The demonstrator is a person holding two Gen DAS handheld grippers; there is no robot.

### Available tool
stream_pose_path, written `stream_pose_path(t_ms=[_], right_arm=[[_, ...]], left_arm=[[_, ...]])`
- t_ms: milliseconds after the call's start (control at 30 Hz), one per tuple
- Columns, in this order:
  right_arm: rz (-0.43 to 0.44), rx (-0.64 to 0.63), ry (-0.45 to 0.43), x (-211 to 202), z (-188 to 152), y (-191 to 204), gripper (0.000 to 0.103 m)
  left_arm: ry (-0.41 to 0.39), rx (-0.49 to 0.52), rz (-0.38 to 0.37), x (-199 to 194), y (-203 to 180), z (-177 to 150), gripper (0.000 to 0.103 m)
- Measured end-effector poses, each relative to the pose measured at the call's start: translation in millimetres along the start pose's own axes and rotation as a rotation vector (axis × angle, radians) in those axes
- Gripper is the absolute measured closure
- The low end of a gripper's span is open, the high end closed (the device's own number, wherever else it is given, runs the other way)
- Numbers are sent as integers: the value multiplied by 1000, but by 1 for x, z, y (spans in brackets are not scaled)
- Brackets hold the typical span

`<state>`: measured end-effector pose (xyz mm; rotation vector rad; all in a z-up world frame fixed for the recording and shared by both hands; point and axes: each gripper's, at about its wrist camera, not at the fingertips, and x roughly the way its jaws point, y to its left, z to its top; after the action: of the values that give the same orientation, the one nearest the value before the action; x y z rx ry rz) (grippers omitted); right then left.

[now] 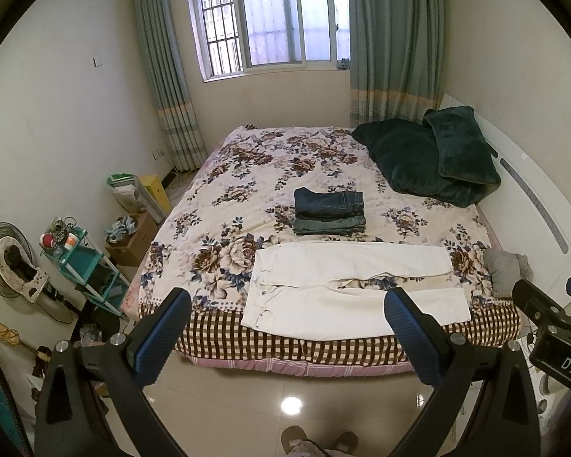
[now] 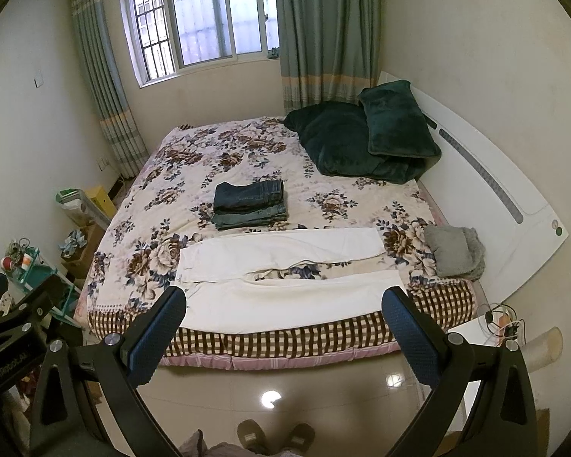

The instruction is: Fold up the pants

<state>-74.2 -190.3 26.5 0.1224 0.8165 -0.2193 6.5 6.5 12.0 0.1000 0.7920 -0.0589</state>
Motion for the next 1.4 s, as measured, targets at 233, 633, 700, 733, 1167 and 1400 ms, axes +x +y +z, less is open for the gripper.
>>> stream_pose_path(t_ms=[233,633,700,733,1167,1400], right_arm=[[4,1,0,0,1,0,0],[9,9,-3,0,1,-2,0],[9,9,-2,-1,4,0,0],[9,7,-2,-1,4,0,0],[13,10,-6,-2,3,-2,0],[21,10,-4,2,15,10,0]], left_arm=[[-4,-1,1,0,0,-1,0],[-10,0,5,-1,-12,24,0],[-12,1,6,-1,-13,25,0],[-13,3,8,-1,-13,27,0],[-14,0,4,-10,-19,52,0],[-10,-4,4,-10,-22,61,0]])
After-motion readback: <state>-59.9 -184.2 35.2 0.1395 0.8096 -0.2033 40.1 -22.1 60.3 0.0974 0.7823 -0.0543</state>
